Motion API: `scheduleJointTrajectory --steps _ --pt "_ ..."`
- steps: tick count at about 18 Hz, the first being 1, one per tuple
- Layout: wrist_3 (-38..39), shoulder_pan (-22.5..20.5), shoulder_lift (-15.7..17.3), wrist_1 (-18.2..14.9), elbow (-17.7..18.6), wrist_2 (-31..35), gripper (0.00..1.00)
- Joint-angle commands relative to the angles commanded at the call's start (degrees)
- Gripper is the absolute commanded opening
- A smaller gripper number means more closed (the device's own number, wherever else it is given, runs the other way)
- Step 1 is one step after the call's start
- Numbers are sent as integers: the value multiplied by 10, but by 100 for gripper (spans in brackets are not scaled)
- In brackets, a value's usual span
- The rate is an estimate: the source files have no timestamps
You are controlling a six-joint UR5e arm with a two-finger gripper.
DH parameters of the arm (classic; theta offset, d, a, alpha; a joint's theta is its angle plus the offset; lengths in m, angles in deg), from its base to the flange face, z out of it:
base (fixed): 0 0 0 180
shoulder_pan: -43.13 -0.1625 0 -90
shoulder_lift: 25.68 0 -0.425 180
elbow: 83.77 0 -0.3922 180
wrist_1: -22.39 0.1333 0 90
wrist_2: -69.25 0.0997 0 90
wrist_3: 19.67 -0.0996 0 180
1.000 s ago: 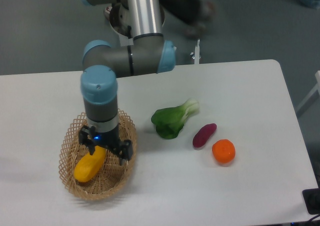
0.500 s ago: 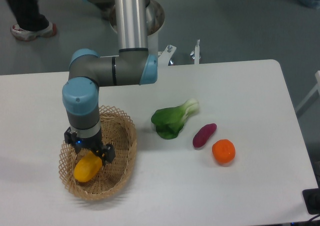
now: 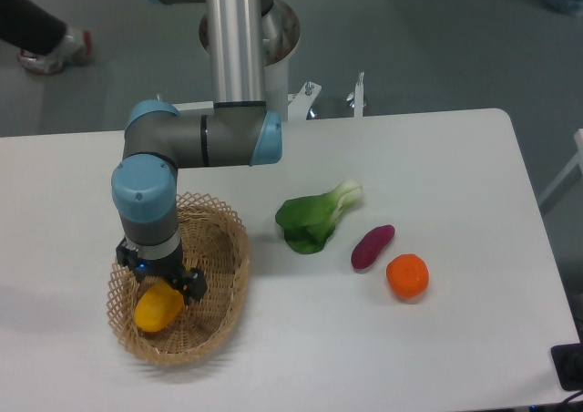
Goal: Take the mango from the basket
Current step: 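Lower the gripper onto the yellow mango in the basket, then close the gripper around the yellow mango, then lift the mango out of the basket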
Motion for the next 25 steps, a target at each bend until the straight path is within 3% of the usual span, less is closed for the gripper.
scheduleJointTrajectory --steps 5,8,10,13,22,25 --pt "2 6 -3 13 2 5 97" --pt "3 6 -2 13 2 5 83" --pt "3 6 1 14 3 4 67" --pt "2 9 3 16 3 4 54" --pt "-4 8 10 15 -5 4 51" --pt "-5 -1 25 13 -13 4 51"
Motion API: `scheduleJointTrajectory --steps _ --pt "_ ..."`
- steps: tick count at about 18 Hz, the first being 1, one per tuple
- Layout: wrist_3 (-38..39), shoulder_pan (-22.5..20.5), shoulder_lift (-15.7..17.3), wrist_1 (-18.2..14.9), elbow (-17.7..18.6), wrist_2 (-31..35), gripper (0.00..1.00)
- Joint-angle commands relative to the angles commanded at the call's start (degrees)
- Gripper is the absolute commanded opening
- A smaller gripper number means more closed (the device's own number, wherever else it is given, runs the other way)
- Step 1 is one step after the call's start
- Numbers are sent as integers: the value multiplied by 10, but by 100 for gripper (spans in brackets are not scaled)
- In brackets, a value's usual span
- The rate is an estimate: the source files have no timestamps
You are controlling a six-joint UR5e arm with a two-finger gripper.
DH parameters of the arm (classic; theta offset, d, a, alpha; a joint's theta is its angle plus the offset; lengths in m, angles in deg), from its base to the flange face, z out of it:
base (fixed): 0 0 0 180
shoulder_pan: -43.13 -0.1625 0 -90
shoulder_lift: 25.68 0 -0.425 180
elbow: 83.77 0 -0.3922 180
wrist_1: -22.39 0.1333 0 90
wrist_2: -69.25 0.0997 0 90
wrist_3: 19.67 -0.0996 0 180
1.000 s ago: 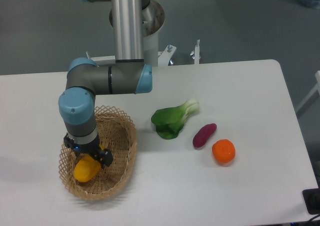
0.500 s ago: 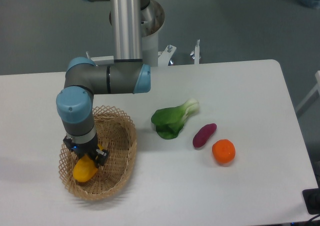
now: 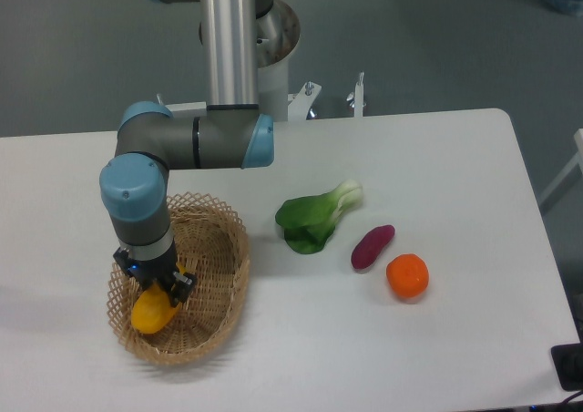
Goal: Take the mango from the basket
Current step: 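Lift the mango out of the basket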
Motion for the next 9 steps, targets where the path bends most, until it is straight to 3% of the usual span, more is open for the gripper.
scheduleJointTrajectory --steps 6,9 --pt "-45 -82 54 -9 -23 -6 51" --pt "-89 -134 61 -47 -44 -15 51"
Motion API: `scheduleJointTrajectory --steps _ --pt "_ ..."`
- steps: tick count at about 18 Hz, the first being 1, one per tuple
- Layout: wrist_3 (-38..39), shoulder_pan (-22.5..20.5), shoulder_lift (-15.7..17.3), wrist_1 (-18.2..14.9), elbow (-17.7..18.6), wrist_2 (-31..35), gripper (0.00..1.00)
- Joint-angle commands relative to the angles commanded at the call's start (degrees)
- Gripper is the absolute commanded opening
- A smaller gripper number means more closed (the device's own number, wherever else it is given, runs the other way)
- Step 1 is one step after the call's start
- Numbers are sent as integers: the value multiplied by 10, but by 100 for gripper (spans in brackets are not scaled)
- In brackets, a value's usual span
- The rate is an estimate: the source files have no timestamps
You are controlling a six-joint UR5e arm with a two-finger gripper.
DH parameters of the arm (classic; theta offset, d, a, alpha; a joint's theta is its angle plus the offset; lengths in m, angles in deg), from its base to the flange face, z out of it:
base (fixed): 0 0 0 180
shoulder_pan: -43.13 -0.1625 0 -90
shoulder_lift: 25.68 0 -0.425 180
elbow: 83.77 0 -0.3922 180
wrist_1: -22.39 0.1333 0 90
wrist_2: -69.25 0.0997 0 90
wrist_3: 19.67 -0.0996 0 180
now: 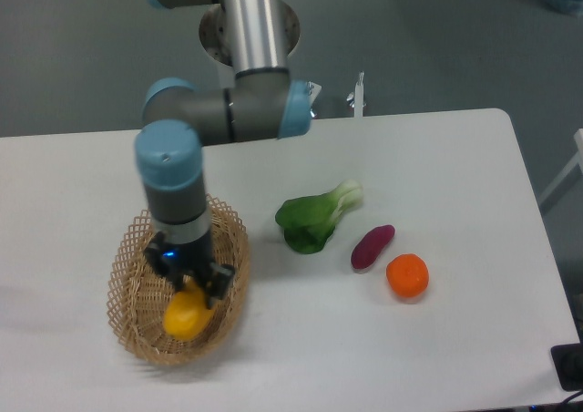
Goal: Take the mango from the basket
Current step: 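Lift the mango out of the basket, then carry the mango over and lower it beside the orange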
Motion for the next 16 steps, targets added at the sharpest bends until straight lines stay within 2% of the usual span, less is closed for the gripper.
scheduleJointTrajectory --steps 4,8,10,12,16 --pt "-98 -62 16 -41 -11 0 51" --pt "-199 -119 23 -55 -10 1 51" --pt "-234 -142 24 -72 -18 2 51" --pt "-256 -156 24 -91 -28 3 51" --pt "-266 -172 22 -102 -42 2 51"
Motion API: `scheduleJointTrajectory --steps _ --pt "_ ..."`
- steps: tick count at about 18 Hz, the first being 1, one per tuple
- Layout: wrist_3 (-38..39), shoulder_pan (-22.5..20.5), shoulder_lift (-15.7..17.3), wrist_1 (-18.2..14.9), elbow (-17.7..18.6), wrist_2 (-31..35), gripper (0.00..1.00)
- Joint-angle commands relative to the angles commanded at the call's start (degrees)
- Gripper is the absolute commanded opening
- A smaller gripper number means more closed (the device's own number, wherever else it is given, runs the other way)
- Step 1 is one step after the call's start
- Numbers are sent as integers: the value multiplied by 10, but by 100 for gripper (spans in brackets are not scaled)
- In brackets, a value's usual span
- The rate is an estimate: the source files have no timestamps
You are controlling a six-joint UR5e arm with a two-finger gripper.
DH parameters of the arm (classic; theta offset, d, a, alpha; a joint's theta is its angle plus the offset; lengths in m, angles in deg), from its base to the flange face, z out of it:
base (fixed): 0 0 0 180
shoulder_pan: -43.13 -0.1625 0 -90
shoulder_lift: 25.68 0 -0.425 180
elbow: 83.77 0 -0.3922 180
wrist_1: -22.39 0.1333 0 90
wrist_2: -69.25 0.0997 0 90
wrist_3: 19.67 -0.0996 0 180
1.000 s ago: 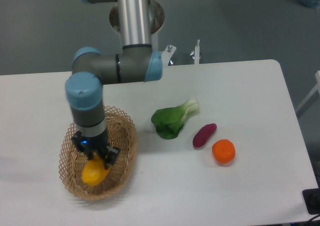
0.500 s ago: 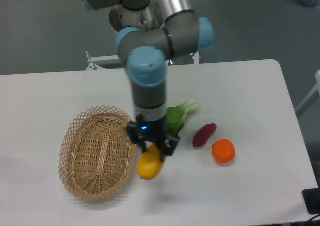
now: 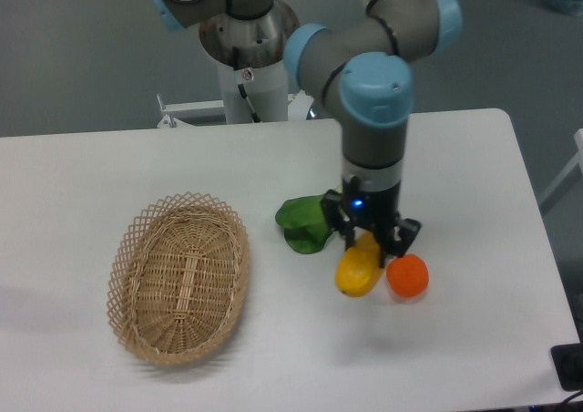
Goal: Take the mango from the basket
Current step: 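Carry the mango over and lower it beside the orange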
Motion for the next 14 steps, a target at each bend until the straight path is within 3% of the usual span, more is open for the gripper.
scheduleJointTrajectory --steps 14 --pt "-10 -3 2 0 2 -1 51"
